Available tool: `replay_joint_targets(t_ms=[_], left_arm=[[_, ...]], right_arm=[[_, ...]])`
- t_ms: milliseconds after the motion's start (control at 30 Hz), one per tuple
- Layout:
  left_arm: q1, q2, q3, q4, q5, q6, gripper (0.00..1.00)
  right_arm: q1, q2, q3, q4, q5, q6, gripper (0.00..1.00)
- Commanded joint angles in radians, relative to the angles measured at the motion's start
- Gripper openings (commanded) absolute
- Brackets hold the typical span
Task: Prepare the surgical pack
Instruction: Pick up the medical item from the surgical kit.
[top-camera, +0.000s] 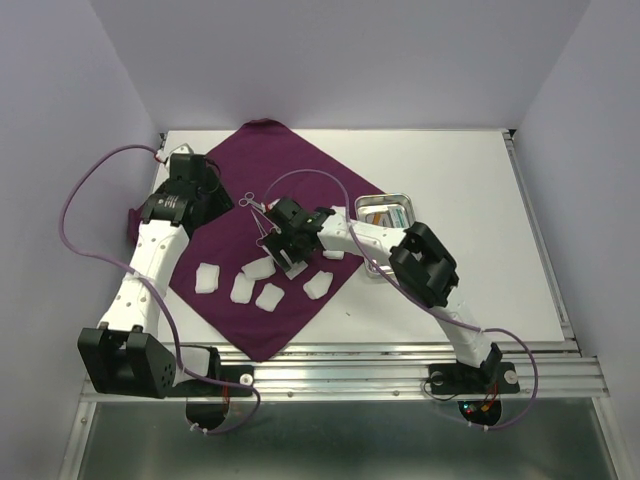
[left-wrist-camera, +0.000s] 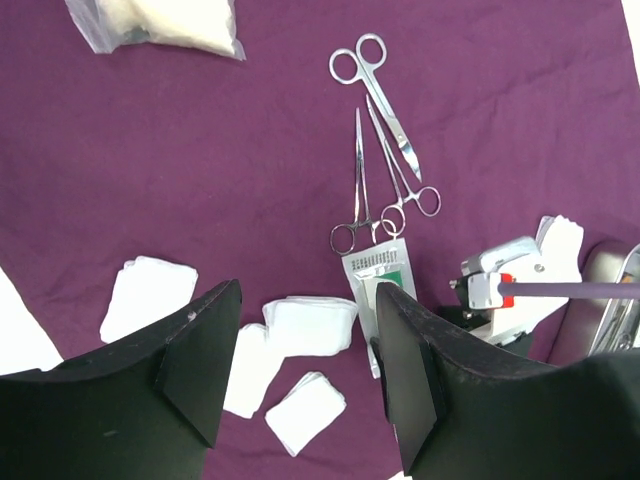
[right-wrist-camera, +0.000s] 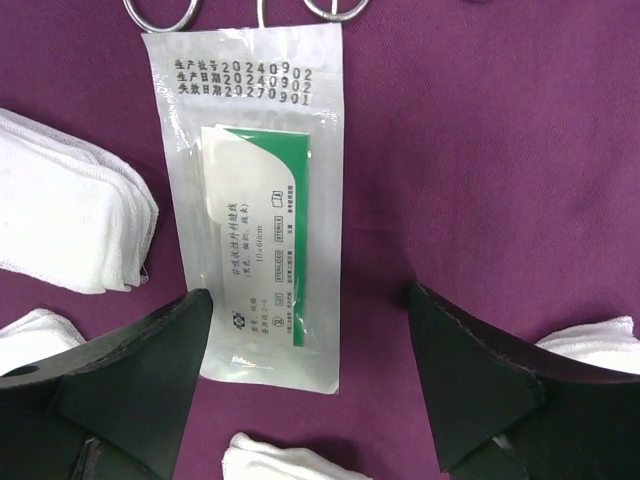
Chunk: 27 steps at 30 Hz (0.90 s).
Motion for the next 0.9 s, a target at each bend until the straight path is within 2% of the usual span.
replay_joint_targets(t_ms=[0,100,233,300,533,667,867], left_arm=[[0.005,-0.017,-0.021,0.029,0.015,0.021,0.67],[0.005,-0.017,-0.026,0.036,0.026,0.025,0.67],[0.005,-0.011,-0.029,0.037,0.046,0.041,0.67],[0.004,-0.011,-0.030,0.037,0.049,0.042,0.67],[0.005,-0.015,-0.035,0.039,0.052,0.048,0.67],[0.004,-0.014,-0.035,0.040,0.055,0.051,0.66],[0.005,0.003,-0.021,0.043,0.058,0.057,0.66]], right_arm=[[0.007,0.026,0.056,0.010,-0.020,-0.004,0.82],[0.007,0.037,0.053,0.010,-0.006,0.006,0.77],[0.007,0.030,0.035,0.018,0.021,0.017,0.61],[0.007,-0.012,0.009,0.036,0.043,0.029,0.46],[0.007,-0.099,-0.048,0.047,0.150,0.060,0.34],[0.007,-0.161,-0.095,0.070,0.181,0.077,0.18],[0.007,-0.256,-0.152,0.107,0.226,0.094,0.16]])
